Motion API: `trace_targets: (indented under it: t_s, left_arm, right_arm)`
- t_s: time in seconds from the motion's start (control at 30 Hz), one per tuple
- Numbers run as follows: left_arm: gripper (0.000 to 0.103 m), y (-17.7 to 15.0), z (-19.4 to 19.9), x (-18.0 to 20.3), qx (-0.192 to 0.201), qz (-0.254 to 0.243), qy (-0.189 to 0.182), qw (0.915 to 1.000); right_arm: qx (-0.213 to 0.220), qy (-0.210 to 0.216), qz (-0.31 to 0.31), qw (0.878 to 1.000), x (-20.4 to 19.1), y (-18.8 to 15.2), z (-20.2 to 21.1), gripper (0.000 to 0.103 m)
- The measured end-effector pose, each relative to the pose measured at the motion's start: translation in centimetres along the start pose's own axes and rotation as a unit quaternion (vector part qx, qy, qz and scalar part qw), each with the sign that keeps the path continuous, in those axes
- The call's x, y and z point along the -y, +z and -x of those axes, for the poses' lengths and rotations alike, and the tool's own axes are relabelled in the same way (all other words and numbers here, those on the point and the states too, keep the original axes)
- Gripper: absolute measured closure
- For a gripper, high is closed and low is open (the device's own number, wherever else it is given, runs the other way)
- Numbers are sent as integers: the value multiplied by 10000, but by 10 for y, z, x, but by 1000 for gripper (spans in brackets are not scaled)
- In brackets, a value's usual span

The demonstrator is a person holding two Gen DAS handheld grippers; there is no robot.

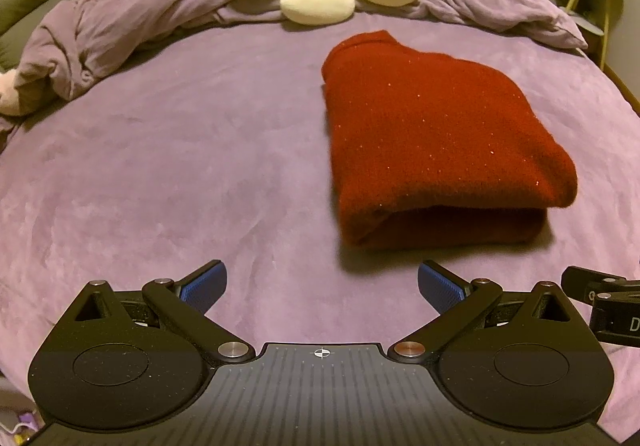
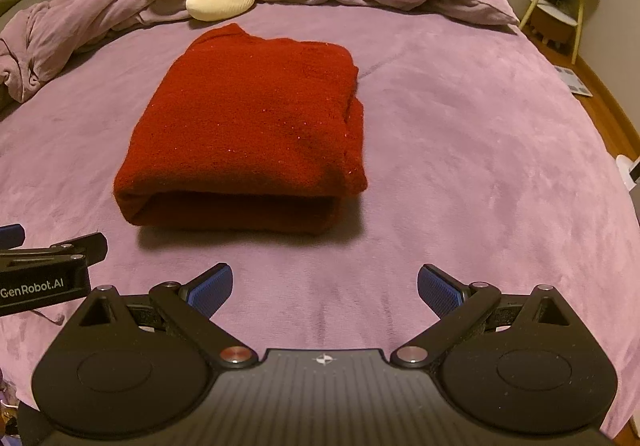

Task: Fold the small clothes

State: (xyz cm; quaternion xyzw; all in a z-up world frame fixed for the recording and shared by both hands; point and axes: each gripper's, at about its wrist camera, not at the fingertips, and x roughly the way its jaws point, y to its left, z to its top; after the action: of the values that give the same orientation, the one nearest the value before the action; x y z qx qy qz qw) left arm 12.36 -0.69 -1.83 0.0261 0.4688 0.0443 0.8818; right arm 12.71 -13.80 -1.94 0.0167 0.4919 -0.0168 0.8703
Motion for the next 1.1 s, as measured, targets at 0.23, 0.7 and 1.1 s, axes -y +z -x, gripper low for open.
trace_targets:
  t_s: [0.23,0.7,1.1]
  left_arm:
    - [0,-1,-1,2,-40,-18,-55,10000]
    - [0,-3,-1,4,-91,5,-53,9999]
    - [0,-3,-2,7,-83,-46,-12,10000]
  right_arm:
    - [-2,-13,-16,10000,1,0,1,4]
    - [0,-19,-17,10000,4,0,0,4]
    - [-8,-30,-9,10000,6,1,1,4]
